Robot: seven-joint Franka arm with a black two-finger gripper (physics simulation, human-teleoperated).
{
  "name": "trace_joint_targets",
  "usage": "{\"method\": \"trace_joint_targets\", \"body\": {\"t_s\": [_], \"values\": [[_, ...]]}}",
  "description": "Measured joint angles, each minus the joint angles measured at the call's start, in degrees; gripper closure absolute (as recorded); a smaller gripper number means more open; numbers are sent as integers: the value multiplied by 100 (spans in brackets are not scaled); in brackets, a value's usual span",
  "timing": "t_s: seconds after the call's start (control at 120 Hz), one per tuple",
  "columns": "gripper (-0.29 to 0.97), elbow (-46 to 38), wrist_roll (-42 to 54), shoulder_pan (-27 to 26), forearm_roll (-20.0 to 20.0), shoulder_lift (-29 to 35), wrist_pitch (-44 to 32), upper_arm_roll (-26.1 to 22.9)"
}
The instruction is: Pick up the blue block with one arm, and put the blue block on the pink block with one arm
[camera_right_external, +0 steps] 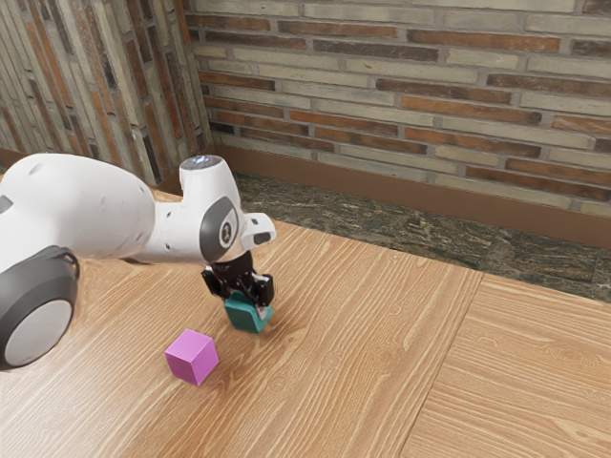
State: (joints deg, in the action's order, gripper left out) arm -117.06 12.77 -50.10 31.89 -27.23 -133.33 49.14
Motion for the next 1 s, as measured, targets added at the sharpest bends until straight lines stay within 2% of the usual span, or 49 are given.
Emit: {"method": "trace_joint_targets", "body": {"t_s": [0.033,0.058,0.1,0.15,0.2,0.242,0.275,0.333,0.442,0.625,0.733,1.0], "values": [[31,-169,-1,-256,-27,180,10,288],[32,-321,0,-608,-76,340,38,683],[32,-486,0,-1407,-234,597,159,1604],[31,-571,1,-2705,-490,750,386,3060],[30,-612,4,-3790,-754,811,623,4183],[30,-666,16,-4415,-945,831,807,4782],[30,-732,34,-4719,-1060,840,929,5054],[30,-897,65,-5012,-1192,834,1098,5267],[30,-1170,129,-5189,-1230,736,1300,5364],[30,-1584,229,-5528,-769,227,1410,5612],[30,-1817,284,-5934,-479,-26,1432,6070],[30,-1987,463,-5851,-228,-1,1390,6254]]}}
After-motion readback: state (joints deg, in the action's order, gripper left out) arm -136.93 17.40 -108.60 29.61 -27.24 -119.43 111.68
